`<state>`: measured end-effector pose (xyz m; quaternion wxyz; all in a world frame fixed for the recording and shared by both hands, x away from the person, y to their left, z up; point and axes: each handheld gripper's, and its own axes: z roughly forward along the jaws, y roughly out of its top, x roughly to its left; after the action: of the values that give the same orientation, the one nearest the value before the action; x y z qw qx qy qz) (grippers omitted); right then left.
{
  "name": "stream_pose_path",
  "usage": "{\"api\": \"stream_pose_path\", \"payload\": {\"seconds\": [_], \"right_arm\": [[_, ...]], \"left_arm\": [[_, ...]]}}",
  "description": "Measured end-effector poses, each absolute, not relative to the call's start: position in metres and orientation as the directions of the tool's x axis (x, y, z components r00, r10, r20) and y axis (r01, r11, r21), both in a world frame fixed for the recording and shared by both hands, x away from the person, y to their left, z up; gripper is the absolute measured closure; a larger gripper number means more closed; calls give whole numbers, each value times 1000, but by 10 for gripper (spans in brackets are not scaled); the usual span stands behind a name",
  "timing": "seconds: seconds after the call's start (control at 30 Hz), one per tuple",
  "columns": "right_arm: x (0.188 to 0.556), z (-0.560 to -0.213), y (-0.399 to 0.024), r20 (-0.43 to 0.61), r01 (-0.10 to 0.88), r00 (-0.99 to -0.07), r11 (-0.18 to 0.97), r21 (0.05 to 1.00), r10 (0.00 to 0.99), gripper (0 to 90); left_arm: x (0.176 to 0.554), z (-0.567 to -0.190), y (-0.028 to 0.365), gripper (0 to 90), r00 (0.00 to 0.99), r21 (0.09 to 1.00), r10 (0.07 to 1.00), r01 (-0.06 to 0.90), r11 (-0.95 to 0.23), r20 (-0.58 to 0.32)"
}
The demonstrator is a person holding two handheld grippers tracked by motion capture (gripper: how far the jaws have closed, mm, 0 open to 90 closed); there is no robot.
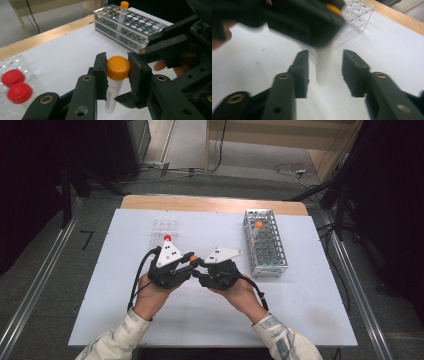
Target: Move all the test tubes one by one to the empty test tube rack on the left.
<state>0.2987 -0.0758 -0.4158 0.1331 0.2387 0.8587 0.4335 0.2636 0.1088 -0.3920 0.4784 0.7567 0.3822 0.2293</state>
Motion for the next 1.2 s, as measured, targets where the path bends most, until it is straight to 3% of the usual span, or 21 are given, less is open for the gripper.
{"api": "stream_pose_path", "payload": {"seconds": [0.17, 0.37, 0.73, 1.2], "right_arm": [[299, -414, -87, -5, 315, -843, 501, 806, 538, 349], [303, -416, -106, 5, 346, -816, 482, 805, 578, 293], [307, -418, -118, 11, 367, -796, 468, 804, 606, 284], [308, -418, -121, 14, 378, -784, 459, 804, 620, 284]], "left_arm": [[265, -379, 135, 698, 579, 899, 813, 385, -211, -57], [263, -364, 168, 698, 555, 895, 828, 406, -184, -82], [274, -362, 209, 698, 423, 906, 902, 409, -111, -80], [305, -369, 220, 699, 326, 915, 942, 398, -60, -80]]}}
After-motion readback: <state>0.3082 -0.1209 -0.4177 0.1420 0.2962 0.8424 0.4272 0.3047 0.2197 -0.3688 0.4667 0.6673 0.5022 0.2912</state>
